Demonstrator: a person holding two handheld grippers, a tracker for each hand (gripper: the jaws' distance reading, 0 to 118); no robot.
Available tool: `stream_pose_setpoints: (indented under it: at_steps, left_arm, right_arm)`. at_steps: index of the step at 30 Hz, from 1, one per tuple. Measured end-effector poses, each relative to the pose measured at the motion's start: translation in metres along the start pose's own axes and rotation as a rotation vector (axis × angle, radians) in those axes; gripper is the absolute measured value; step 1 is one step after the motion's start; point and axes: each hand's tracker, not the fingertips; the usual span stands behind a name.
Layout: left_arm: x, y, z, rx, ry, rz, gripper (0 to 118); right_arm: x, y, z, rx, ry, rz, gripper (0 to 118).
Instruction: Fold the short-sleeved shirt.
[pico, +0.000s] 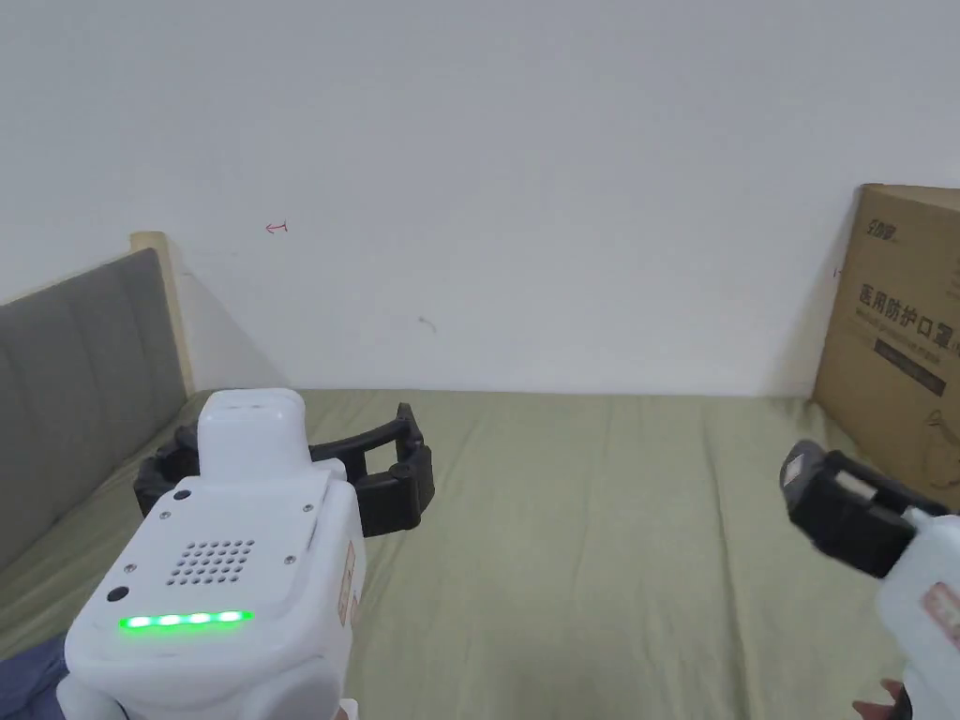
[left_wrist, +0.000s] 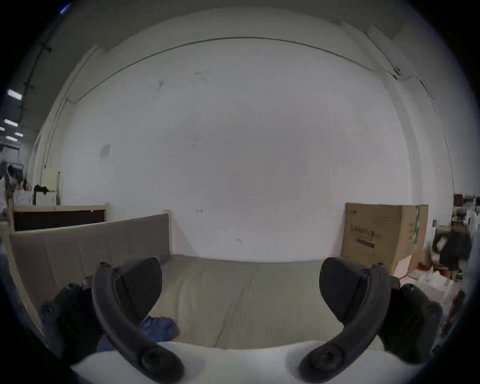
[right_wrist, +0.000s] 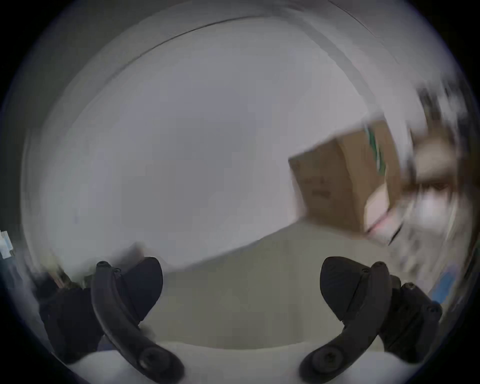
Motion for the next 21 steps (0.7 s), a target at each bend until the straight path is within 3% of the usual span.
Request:
stream_pose_setpoints:
  at_steps: [2,3,6,10,13,21]
  left_arm:
    - [0.0,-0.005,0.004,0.004,0.0,-0.004,118]
    - [0.0,-0.007,0.006,0.003,-0.005,-0.016,118]
    - [0.007,-0.014,0.01,-0.001,-0.012,-0.06,118]
    - [0.009,-0.019,0.016,0.007,-0.047,-0.077,118]
    - [0.01,-0.02,0.016,0.004,-0.055,-0.064,118]
    - [0.009,-0.025,0.01,-0.052,-0.063,-0.005,118]
  right_arm:
    - [-0.016,-0.018,0.003,0.041,-0.119,0.194,118]
    - [-0.018,-0.026,0.004,0.063,-0.107,0.233,118]
    - [-0.02,-0.04,0.009,0.057,-0.006,0.227,118]
    - [-0.021,-0.041,0.012,0.045,-0.009,0.221,118]
    - [-0.015,-0.038,0.018,0.078,0.025,0.155,118]
    - [-0.015,-0.031,0.021,0.079,-0.007,0.185,118]
